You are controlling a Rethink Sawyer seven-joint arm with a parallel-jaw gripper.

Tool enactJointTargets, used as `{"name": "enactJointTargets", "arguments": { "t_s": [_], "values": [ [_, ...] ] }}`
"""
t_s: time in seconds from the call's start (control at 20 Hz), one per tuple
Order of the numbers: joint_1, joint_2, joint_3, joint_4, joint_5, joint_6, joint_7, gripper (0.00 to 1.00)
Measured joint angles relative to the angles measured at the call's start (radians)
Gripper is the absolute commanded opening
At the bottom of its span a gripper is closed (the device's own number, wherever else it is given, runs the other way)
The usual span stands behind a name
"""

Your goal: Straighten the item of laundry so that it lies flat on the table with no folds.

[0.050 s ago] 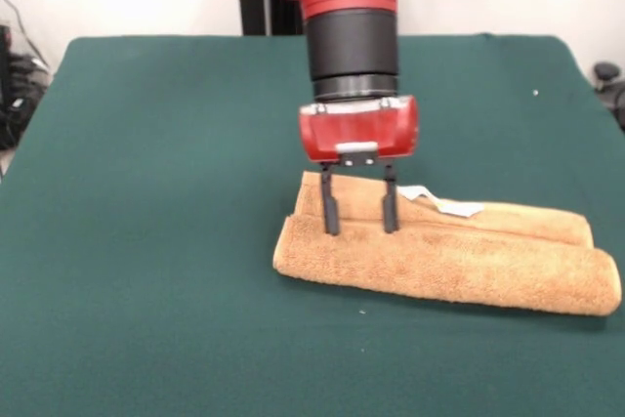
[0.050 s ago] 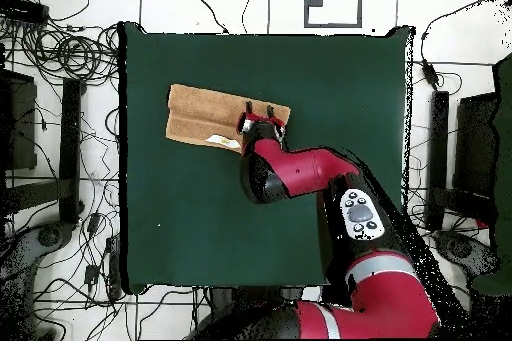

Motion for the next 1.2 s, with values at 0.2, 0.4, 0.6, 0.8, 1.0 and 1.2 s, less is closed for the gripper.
{"name": "enactJointTargets", "arguments": {
  "t_s": [0.2, 0.4, 0.6, 0.8, 1.0, 1.2],
  "values": [
    [-0.018, 0.008, 0.055, 0.001, -0.014, 0.032, 0.0, 1.0],
    [-0.042, 0.026, 0.101, 0.002, -0.017, 0.07, 0.0, 1.0],
    [-0.084, 0.048, 0.155, 0.014, -0.017, 0.113, 0.0, 1.0],
    [-0.13, 0.077, 0.206, 0.024, -0.017, 0.145, 0.0, 1.0],
    [-0.192, 0.097, 0.27, 0.028, -0.017, 0.161, 0.0, 1.0],
    [-0.237, 0.113, 0.318, 0.037, -0.017, 0.177, 0.0, 1.0]
  ]
}}
